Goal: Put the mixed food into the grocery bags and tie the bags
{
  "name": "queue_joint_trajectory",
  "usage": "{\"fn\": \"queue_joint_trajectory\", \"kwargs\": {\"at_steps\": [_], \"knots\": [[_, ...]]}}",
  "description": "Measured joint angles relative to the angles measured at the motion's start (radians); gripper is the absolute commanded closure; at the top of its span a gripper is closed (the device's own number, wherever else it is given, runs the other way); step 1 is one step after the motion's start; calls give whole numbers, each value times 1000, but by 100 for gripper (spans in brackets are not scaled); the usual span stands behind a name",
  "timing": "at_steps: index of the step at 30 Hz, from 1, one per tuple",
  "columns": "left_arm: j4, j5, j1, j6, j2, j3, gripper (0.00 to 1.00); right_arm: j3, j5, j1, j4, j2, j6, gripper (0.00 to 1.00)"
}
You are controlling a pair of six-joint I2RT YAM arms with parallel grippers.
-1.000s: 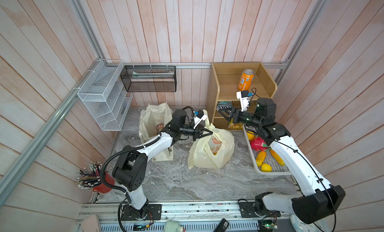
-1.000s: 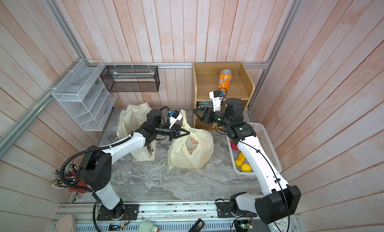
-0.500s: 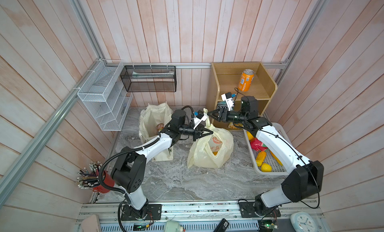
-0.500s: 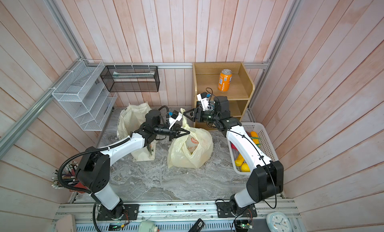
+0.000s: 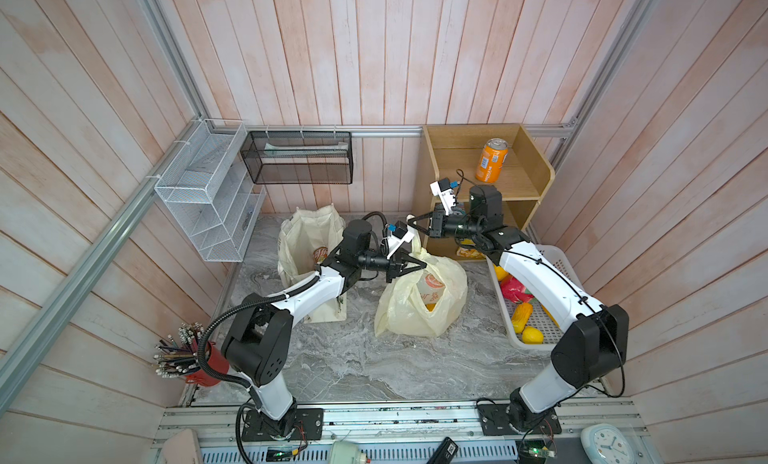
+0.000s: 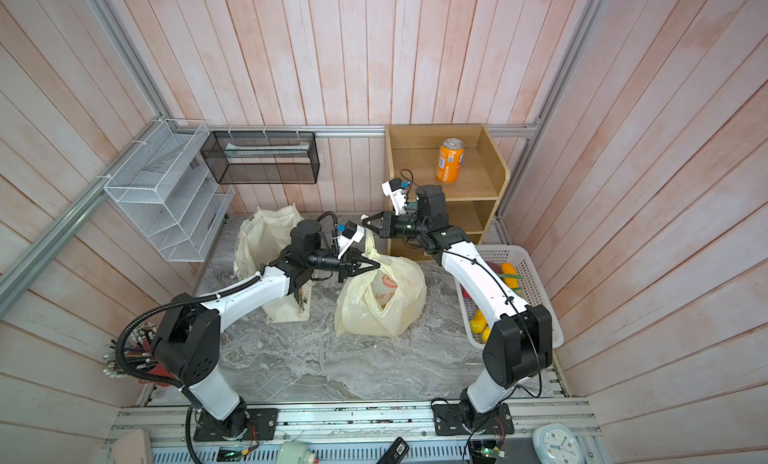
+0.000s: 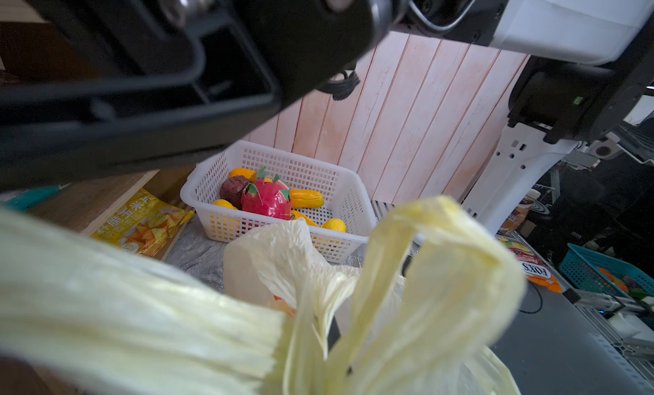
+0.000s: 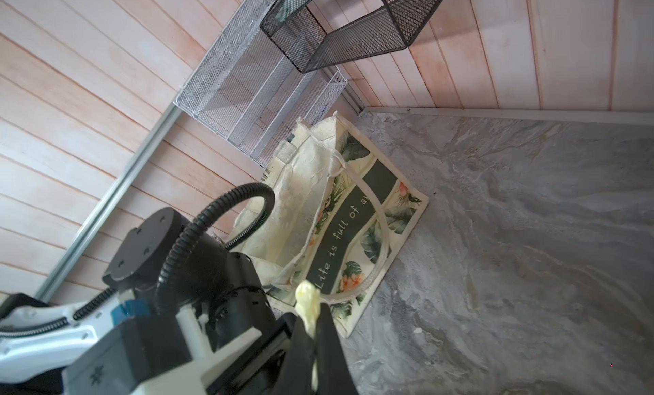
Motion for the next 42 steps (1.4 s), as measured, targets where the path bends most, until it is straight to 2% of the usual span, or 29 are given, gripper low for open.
{"fn": "queue_joint_trajectory", "kwargs": {"at_steps": [6,12,18,22,29,33,42], "knots": [[195,-40,19,-128,-9,-94,100,-125,-1,-58,43,-102,39,100],[400,-79,19,-282,-13,-169,100,-274,34,-66,129,-235,80,100],[489,-95,19,-383,-13,-175,100,-383,92,-58,179,-329,102,100],[504,-97,20,-412,-10,-175,100,-430,158,-8,176,-396,91,100],[497,-96,20,-421,-10,-172,100,-575,278,148,196,-489,80,100],[441,-89,20,-410,-9,-167,100,-655,328,139,219,-465,89,100],[346,-33,26,-386,2,-123,100,-679,337,82,248,-475,103,100]]}}
